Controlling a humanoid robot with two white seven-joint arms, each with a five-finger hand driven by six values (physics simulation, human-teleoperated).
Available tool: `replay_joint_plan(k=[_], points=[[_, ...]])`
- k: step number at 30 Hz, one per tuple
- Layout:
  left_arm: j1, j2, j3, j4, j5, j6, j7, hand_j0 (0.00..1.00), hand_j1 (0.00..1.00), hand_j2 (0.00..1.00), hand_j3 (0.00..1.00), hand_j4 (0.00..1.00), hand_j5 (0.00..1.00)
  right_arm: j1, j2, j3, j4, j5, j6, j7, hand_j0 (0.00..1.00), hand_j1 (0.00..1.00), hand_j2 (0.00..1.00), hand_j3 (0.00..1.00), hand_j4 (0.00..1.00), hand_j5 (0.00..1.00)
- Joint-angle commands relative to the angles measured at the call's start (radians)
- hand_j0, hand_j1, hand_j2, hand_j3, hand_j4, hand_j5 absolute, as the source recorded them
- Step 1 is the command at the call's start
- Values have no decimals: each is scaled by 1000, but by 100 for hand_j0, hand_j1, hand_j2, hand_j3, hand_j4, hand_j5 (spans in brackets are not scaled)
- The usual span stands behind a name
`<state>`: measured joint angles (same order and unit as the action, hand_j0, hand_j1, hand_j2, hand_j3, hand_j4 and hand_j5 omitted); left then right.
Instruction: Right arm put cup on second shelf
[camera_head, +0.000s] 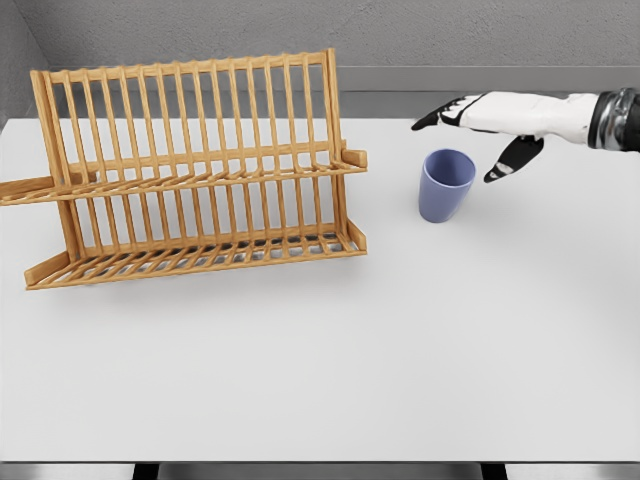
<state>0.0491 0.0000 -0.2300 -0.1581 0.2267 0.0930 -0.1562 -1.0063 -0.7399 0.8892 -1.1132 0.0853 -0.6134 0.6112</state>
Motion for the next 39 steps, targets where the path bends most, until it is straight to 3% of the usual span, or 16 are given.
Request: replay_joint_plan(k=[1,8,10,15,26,30,32,39], points=[[0,0,0,0,0,1,0,100,100,100,100,100,100,-2,20,27,50,-6,3,0,100,100,100,100,100,100],[0,0,0,0,0,1,0,100,100,100,100,100,100,-3,54,60,113,4,3,0,100,100,100,100,100,100],[0,0,0,0,0,-1,0,100,100,100,100,100,100,-14,88,74,168,10,3,0,100,100,100,100,100,100],[0,0,0,0,0,1,0,100,100,100,100,100,100,-26,116,91,197,11,3,0,100,100,100,100,100,100],[0,0,0,0,0,1,0,100,100,100,100,100,100,-34,125,119,196,11,3,0,100,100,100,100,100,100],[0,0,0,0,0,1,0,100,100,100,100,100,100,-35,129,126,196,11,3,0,93,93,93,93,93,93],[0,0,0,0,0,1,0,100,100,100,100,100,100,-35,129,126,196,11,3,0,78,78,78,78,78,78],[0,0,0,0,0,1,0,100,100,100,100,100,100,-44,128,122,193,11,3,0,75,75,75,75,75,75]])
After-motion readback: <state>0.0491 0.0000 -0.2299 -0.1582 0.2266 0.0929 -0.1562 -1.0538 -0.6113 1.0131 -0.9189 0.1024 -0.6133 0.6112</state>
